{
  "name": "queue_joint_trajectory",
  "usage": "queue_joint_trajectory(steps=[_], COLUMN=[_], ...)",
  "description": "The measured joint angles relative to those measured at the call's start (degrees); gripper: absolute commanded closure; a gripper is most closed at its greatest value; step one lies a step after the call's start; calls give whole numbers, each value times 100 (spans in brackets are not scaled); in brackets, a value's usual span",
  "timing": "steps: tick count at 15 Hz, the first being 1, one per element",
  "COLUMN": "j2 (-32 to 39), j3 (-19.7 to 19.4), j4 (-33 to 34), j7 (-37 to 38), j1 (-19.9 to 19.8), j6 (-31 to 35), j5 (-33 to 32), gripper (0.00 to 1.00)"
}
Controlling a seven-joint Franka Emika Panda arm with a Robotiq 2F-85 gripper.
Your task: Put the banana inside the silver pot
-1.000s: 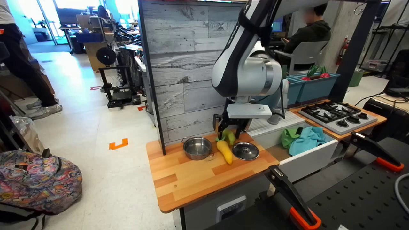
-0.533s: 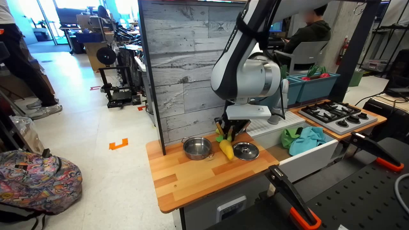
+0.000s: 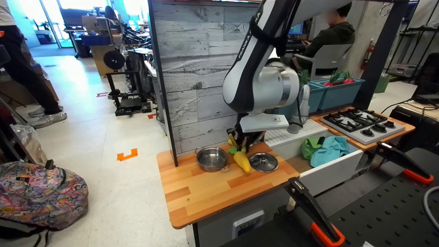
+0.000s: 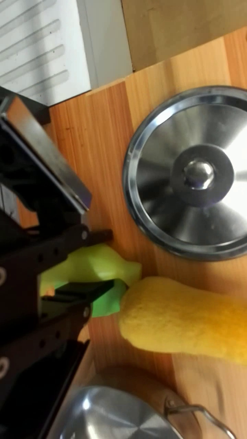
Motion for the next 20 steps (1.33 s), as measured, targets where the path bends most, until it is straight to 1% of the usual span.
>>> queue_joint_trajectory(steps=[3, 6, 9, 11, 14, 16, 20], j2=[-173, -497, -853, -1021, -1080, -1077, -981], j3=[-68, -186, -275, -310, -337, -339, -340], j4=[-386, -863, -1262, -1406, -1420, -1381, -1127], j7=[63, 177, 215, 215, 215, 215, 217], j1=[247, 542, 761, 872, 1010, 1089, 1244], j6=[482, 939, 1098, 1097, 1023, 832, 232], j5=[-47, -48, -48, -62, -163, -247, -490], gripper=[93, 93, 93, 93, 93, 93, 93])
